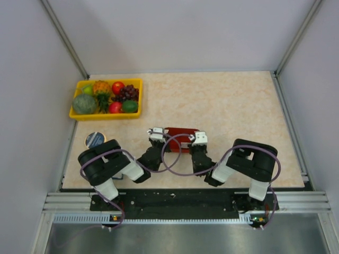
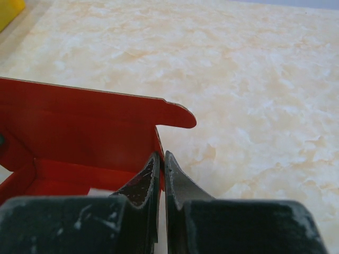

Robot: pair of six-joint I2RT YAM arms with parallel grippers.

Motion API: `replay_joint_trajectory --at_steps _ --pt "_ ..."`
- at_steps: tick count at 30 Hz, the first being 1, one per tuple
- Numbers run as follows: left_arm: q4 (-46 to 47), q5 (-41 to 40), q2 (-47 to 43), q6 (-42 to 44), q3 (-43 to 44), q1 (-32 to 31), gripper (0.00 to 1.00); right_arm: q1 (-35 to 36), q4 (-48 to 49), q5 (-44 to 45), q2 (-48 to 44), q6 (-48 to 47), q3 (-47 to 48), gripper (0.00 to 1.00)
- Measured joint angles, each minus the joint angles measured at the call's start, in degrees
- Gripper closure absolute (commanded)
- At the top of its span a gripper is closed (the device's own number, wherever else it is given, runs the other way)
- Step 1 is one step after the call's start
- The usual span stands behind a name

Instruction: Fold the paper box

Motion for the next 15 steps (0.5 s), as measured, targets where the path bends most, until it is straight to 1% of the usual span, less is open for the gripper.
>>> replay_joint_trajectory --at_steps 3,7,9,13,15 --pt "4.07 0.04 2.14 -1.64 -0.94 0.0 1.0 0.42 3.74 -0.39 1.14 -1.49 -0.98 1.0" --pt "7.28 -1.4 4.13 -2.86 -1.09 -0.33 1.0 1.27 4.52 -0.09 1.16 -2.19 -1.05 1.0" --pt "8.0 -2.89 4.61 -2.84 -1.11 -0.92 1.0 1.53 4.35 -0.22 0.46 -0.81 -1.27 1.0" --pt "8.22 -6.29 4.7 -2.1 -1.29 -2.56 1.0 1.7 -3.41 -2.1 -5.11 5.99 -1.77 1.0" --pt "8.28 -7.52 4.7 -1.86 -1.38 -3.17 1.0 1.7 -9.2 -3.87 -8.48 9.46 -1.99 1.0"
